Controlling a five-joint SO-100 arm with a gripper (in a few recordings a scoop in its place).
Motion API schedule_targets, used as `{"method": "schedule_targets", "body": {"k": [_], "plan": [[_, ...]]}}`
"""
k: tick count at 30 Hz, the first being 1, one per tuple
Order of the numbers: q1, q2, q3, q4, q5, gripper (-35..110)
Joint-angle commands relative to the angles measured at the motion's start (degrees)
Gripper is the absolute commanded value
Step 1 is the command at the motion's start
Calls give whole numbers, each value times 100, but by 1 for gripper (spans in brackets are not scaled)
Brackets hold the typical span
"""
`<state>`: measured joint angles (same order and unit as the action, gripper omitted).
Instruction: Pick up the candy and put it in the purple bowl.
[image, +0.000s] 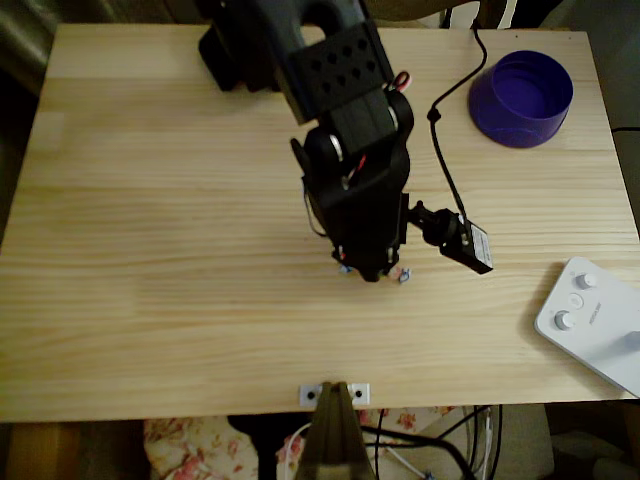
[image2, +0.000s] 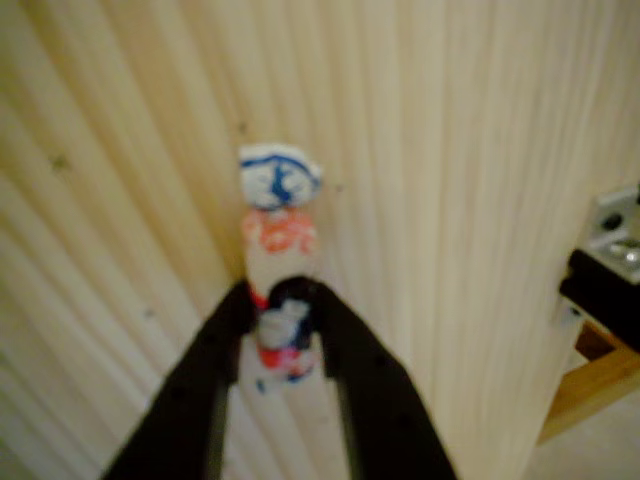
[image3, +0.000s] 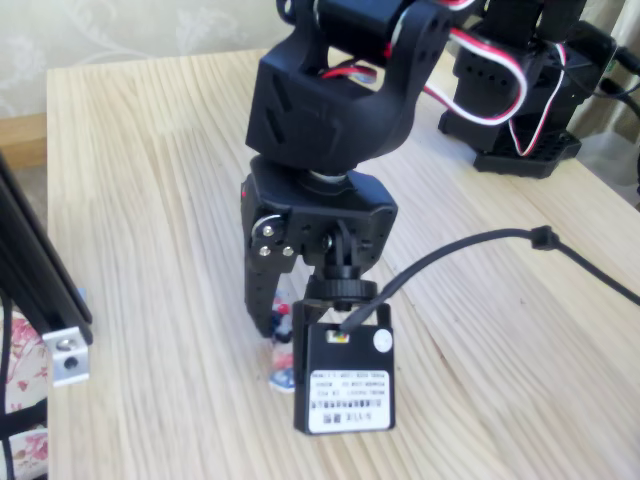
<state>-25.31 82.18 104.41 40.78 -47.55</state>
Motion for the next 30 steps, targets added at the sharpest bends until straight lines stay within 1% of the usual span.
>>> {"method": "schedule_targets", "body": {"k": [1, 10, 18, 23, 30], "plan": [[-35, 475, -105, 53, 132, 5], [-18, 1160, -448, 598, 1354, 3], [-176, 2039, -246, 1354, 1863, 2], [-545, 2962, 264, 1890, 1925, 2], [-1424, 4298, 888, 2725, 2241, 2]]}}
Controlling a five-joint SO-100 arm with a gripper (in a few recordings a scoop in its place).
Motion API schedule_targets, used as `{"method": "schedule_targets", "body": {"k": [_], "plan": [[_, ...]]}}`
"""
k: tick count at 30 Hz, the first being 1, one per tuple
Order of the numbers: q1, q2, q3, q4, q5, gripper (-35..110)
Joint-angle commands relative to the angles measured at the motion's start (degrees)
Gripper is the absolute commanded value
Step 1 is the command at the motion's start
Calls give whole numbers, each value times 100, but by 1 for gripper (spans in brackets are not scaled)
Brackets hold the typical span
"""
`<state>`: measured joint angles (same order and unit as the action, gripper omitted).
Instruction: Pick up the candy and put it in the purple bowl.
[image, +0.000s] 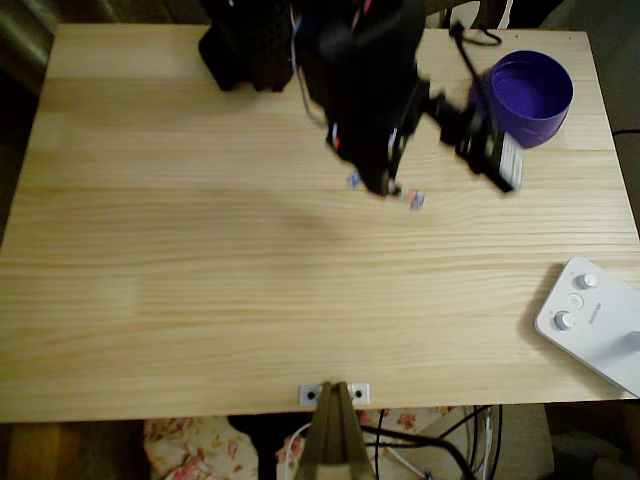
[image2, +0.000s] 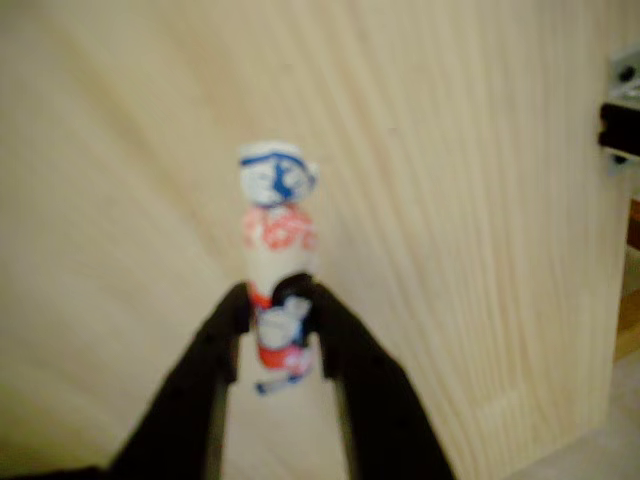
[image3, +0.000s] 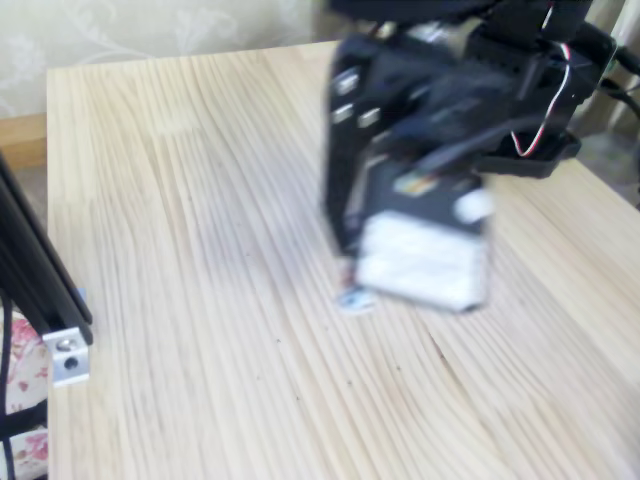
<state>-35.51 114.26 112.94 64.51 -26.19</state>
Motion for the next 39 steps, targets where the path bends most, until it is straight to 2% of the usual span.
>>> {"method": "schedule_targets", "body": {"k": [1, 10, 15, 27, 39], "plan": [[-527, 1266, 70, 457, 211, 1], [-1626, 2320, -281, 1107, 1274, 0], [-2558, 2654, -501, 1107, 1907, -1], [-3656, 1521, -1063, -158, 2900, -1], [-4078, 70, -1714, -967, 2971, -1]]}}
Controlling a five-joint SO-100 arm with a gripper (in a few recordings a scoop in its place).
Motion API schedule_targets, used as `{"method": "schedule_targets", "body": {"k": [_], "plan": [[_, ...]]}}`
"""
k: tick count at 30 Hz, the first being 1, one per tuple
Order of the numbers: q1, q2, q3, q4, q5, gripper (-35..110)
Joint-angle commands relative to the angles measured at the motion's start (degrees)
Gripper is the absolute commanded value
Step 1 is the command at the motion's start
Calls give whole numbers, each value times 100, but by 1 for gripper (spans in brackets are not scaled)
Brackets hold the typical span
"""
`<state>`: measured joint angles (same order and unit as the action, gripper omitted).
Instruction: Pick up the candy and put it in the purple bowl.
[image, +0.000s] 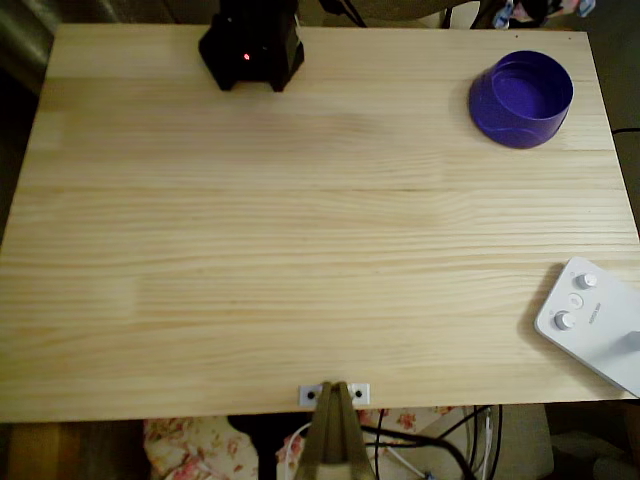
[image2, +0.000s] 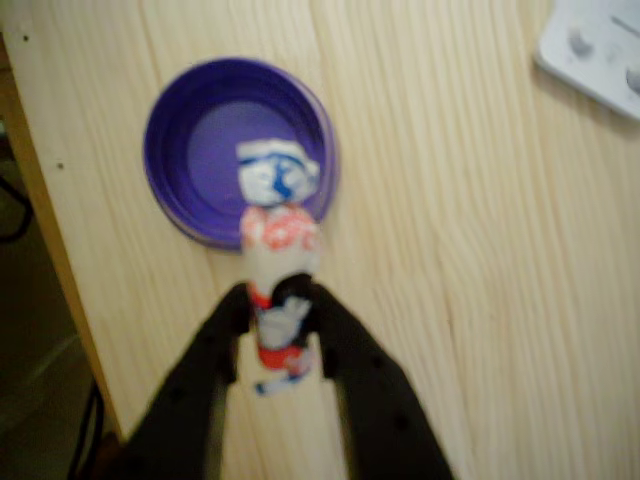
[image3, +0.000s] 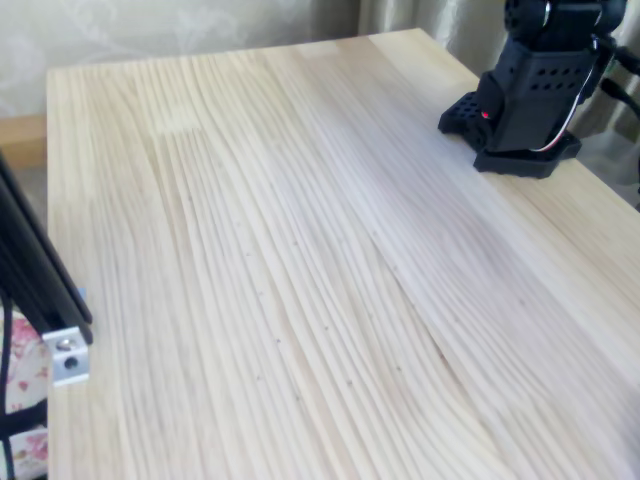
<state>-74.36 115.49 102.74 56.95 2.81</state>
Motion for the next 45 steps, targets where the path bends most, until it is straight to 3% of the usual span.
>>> {"method": "schedule_targets", "body": {"k": [1, 29, 45], "plan": [[-237, -149, -747, -246, 79, -1], [-352, -2083, -1512, -879, -141, -1], [-123, -1767, -1099, -984, -272, 20]]}}
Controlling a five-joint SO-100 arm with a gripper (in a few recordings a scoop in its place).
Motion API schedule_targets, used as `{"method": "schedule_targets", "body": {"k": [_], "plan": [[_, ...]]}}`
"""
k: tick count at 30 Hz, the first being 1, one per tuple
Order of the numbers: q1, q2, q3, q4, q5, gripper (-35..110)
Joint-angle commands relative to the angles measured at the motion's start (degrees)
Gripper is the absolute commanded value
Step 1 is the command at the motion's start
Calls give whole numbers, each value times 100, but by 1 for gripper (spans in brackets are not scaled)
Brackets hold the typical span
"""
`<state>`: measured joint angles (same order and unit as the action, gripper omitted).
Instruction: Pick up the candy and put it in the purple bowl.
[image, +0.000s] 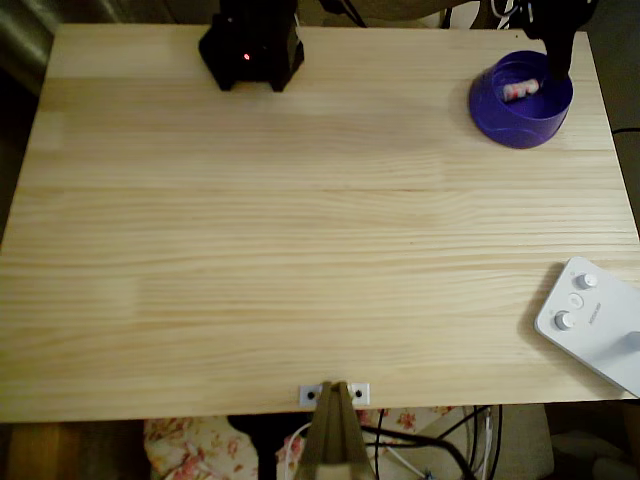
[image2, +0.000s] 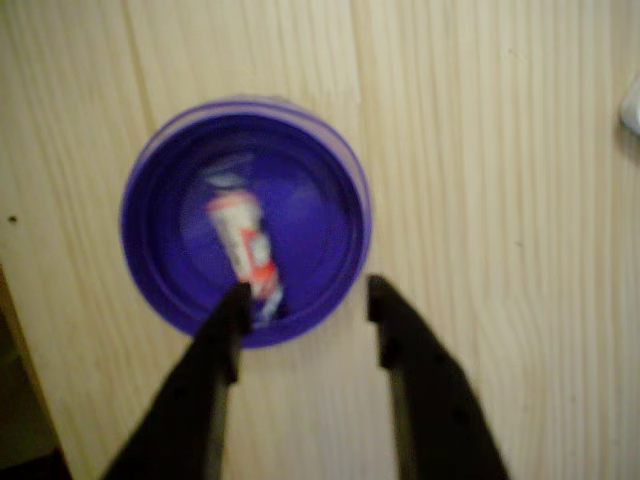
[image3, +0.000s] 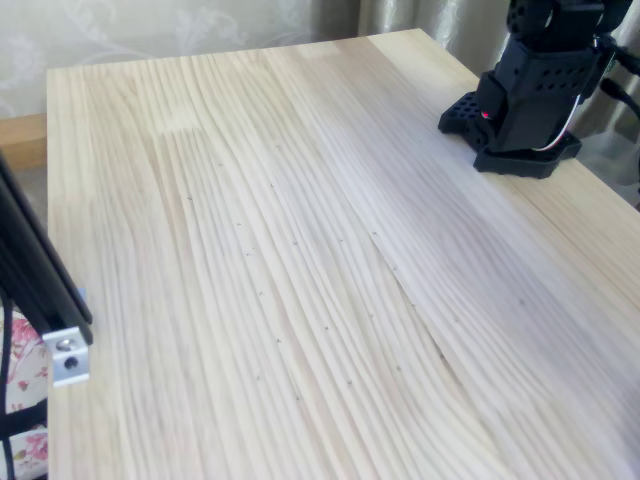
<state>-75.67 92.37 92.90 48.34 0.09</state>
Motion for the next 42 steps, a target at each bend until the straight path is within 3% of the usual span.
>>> {"method": "schedule_targets", "body": {"k": [1, 6, 11, 19, 25, 42], "plan": [[26, 589, -79, -123, -18, 20], [123, 800, 149, -123, -35, 19], [343, 1143, 466, -53, -167, -1], [1204, 1872, 1151, -53, -475, -1], [2101, 2514, 1740, 9, -1248, -1], [4307, 3955, 3524, 53, -1661, -1]]}}
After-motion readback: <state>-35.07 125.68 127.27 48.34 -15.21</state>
